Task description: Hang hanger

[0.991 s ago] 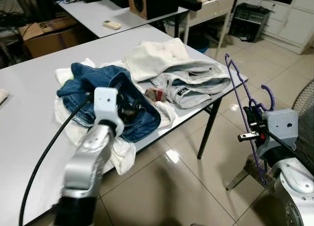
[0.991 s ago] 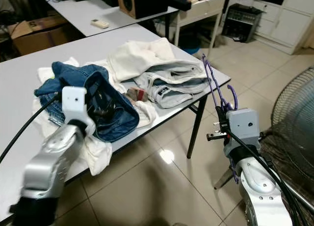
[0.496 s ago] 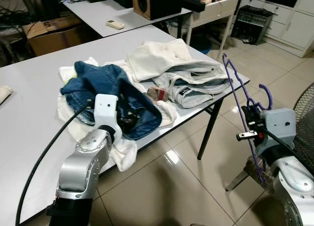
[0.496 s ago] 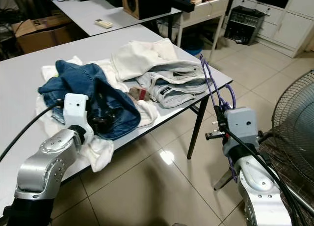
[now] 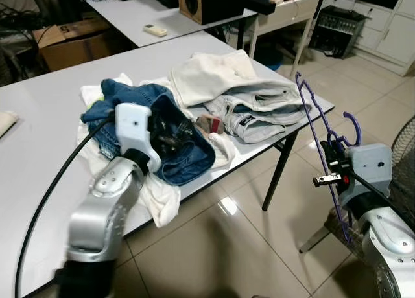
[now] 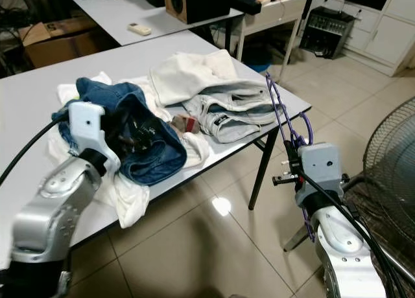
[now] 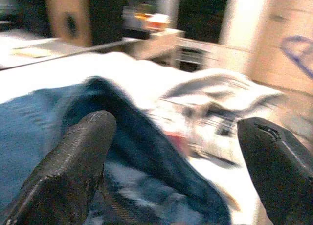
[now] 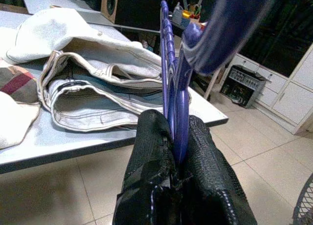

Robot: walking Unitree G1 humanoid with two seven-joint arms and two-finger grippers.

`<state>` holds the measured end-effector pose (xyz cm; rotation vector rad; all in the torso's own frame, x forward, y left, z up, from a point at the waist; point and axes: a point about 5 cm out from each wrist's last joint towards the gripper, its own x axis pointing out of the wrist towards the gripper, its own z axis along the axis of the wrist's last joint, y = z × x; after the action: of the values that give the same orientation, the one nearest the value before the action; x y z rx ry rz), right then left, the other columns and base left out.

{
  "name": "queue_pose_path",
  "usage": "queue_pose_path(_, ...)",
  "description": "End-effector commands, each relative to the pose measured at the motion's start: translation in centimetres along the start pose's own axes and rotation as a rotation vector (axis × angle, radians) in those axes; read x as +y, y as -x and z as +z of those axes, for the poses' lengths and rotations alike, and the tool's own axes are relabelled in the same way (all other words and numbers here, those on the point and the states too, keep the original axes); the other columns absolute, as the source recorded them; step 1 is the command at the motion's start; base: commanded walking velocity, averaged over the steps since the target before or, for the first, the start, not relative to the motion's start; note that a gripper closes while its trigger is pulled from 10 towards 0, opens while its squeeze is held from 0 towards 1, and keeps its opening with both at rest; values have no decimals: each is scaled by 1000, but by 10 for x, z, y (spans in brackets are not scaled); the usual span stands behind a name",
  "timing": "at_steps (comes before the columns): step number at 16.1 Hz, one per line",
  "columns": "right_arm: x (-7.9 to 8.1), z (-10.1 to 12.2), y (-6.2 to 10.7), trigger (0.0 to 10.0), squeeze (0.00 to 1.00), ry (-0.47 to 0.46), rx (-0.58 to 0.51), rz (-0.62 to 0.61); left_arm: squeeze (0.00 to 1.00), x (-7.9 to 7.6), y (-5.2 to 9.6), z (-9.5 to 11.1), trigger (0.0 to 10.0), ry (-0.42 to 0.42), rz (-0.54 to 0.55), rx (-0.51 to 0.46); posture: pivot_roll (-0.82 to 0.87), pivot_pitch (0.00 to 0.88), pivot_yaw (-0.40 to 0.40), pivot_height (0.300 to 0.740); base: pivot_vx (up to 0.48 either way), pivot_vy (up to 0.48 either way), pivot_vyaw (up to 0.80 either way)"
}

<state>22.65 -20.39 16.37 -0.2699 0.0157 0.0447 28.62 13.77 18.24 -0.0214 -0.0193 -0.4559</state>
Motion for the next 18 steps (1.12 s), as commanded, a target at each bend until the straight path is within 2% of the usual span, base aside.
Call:
queue_pose_path(1,0,3,-1,10000,0,6,-13,5,0,0,6,-4,10000,-31,-60,27,-220,27,30,740,0,0,0)
queue_pose_path(4,0,2,-2,10000,0,3,-11,5,0,35,12,-11,10000,-76,114,77,-217,27,28,740,0,0,0)
queue_pose_path(7,1,3,-2,10000,0,4,-12,10,0,50,11,-21,10000,-90,271,151,-219,26,26,740,0,0,0)
queue_pose_path(8,1,3,-3,10000,0,5,-12,12,0,46,7,-30,10000,-89,282,194,-219,26,26,740,0,0,0)
queue_pose_path(10,1,3,-3,10000,0,6,-13,14,0,34,1,-39,10000,-73,217,224,-219,26,26,740,0,0,0)
queue_pose_path(11,1,3,-3,10000,0,8,-14,16,0,25,-6,-48,10000,-2,201,234,-227,23,25,740,0,0,0)
queue_pose_path(13,1,4,-2,10000,0,10,-15,14,0,25,-9,-58,10000,27,247,284,-232,24,29,740,0,0,0)
queue_pose_path(14,1,4,-2,10000,0,10,-15,12,0,27,-9,-60,9529,43,268,294,-235,23,33,740,0,0,0)
queue_pose_path(15,1,4,-2,10000,0,10,-15,11,0,27,-10,-60,5843,69,272,291,-235,23,33,740,0,0,0)
queue_pose_path(16,1,4,-1,10000,0,10,-15,10,0,26,-11,-59,4039,93,269,281,-235,23,33,740,0,0,0)
queue_pose_path(17,1,3,-1,10000,0,10,-15,9,0,22,-14,-54,0,153,240,240,-235,19,37,740,0,0,0)
queue_pose_path(18,1,3,-1,10000,0,9,-16,8,0,18,-17,-49,0,211,212,202,-235,19,37,740,0,0,0)
